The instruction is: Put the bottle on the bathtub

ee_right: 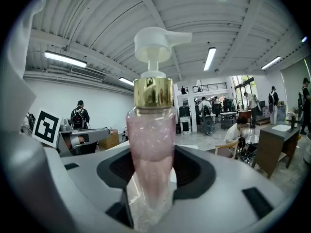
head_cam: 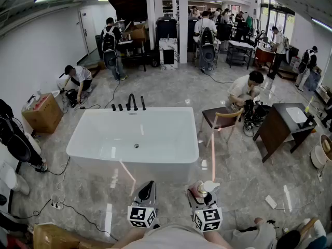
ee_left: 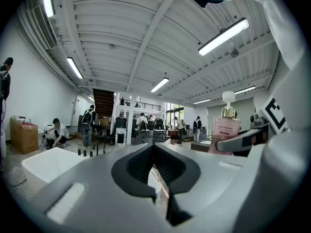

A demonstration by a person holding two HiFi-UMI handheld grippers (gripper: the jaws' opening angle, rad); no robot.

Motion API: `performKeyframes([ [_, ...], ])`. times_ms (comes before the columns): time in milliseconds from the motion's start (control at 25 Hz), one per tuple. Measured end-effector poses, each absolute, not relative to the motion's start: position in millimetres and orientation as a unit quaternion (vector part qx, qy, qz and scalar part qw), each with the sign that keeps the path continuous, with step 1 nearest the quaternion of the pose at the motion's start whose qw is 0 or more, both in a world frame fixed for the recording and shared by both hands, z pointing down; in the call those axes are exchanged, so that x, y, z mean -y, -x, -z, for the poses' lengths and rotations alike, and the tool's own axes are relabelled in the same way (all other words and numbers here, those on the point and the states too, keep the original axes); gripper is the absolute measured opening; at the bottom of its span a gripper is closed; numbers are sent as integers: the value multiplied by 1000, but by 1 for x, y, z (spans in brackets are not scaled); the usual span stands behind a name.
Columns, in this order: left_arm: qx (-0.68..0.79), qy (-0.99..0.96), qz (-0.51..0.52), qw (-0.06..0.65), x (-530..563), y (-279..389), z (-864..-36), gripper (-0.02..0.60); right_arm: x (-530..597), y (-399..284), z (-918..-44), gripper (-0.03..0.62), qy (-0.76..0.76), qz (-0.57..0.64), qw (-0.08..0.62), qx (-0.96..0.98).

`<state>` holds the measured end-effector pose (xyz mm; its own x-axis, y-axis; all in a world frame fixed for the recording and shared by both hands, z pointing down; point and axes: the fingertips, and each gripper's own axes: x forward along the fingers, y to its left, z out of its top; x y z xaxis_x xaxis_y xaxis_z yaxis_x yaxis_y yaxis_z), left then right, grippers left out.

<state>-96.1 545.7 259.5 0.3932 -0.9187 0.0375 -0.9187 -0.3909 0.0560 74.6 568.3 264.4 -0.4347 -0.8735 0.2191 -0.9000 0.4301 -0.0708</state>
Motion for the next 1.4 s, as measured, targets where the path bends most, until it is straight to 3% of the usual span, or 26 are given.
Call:
performKeyframes([
  [1400, 556, -831, -16, 22, -552, 43, -260, 9, -564, -118, -278, 218, -495, -112, 73, 859],
])
